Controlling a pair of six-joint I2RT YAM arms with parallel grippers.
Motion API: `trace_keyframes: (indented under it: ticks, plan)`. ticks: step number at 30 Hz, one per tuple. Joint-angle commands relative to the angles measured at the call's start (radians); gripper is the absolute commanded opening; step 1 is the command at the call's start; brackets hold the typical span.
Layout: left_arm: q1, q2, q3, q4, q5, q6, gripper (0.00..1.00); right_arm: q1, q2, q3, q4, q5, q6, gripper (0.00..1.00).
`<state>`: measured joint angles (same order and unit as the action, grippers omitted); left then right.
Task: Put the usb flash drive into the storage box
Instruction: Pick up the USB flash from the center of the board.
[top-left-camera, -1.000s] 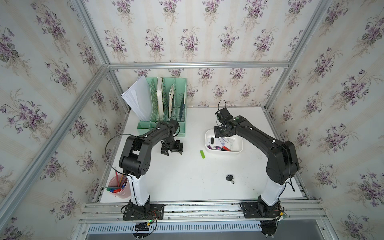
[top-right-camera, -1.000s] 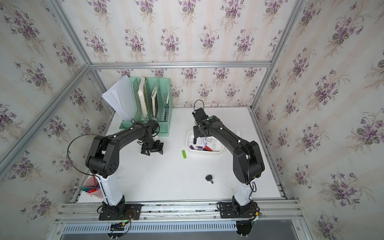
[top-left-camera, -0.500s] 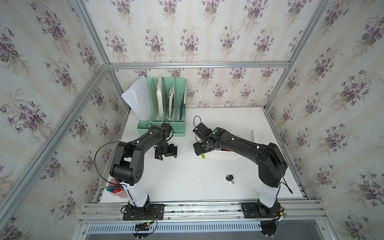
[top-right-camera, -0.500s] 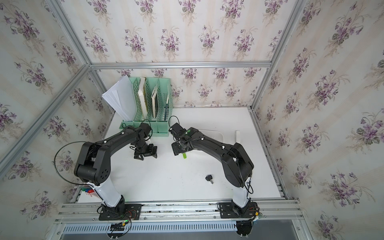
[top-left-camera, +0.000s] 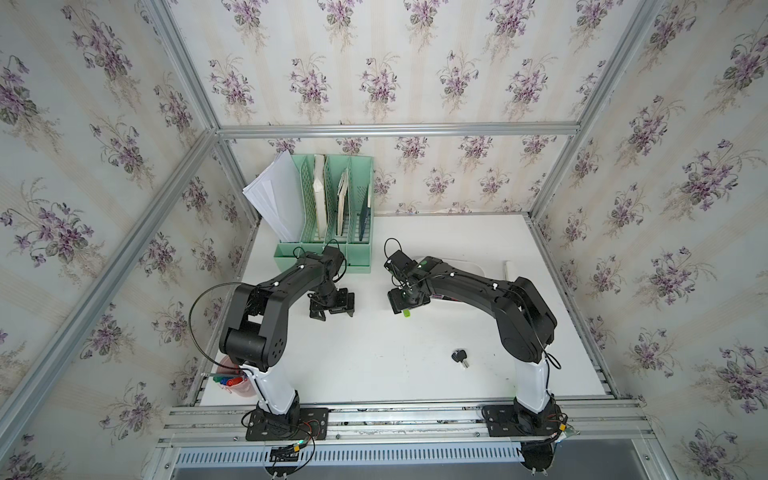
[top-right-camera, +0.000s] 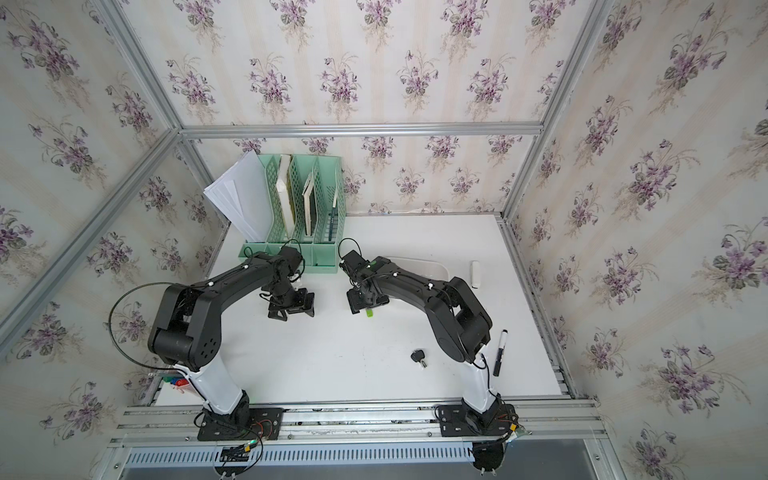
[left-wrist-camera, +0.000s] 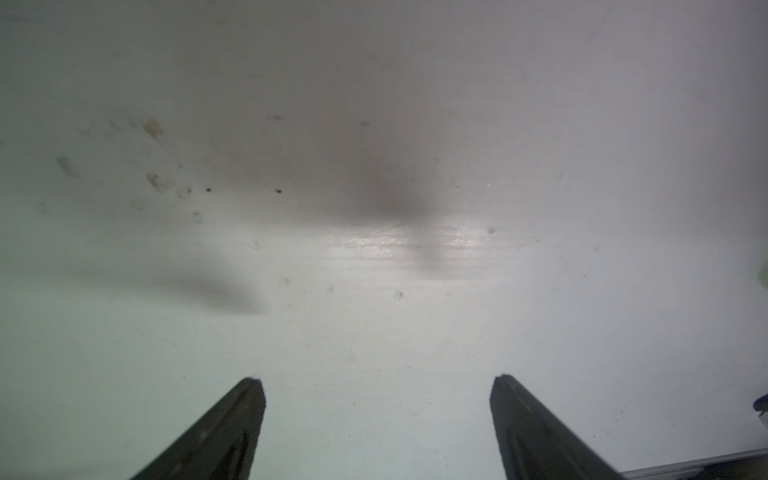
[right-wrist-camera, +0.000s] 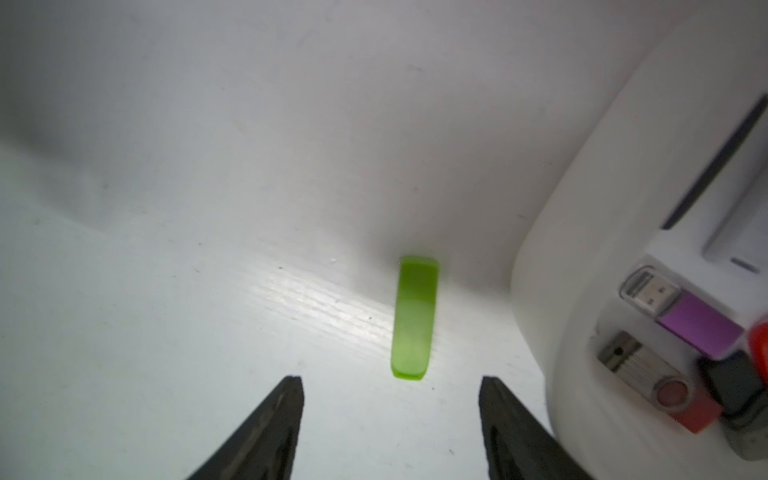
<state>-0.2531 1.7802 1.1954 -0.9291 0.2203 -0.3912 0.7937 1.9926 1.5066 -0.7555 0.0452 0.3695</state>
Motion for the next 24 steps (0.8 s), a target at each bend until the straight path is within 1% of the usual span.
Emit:
trace_keyframes:
  ticks: [1, 3, 8, 13, 24]
  plan:
    - [0.000, -0.004, 0.004, -0.007, -0.009, 0.014, 0.90, -0.028, -0.004, -0.002, -0.024, 0.065, -0.012, 0.73]
    - [0.001, -0.005, 0.004, -0.005, -0.008, 0.013, 0.90, -0.037, -0.008, 0.003, -0.024, 0.073, -0.021, 0.73]
    - [0.002, -0.004, -0.002, 0.000, -0.007, 0.012, 0.90, -0.027, -0.008, 0.006, -0.012, 0.044, -0.029, 0.73]
    - [0.002, -0.004, -0.004, 0.003, -0.004, 0.012, 0.90, -0.002, 0.023, 0.018, -0.004, 0.032, -0.027, 0.72]
    - [0.001, -0.002, -0.011, 0.005, -0.006, 0.015, 0.90, 0.006, 0.091, 0.047, 0.000, 0.017, -0.052, 0.68]
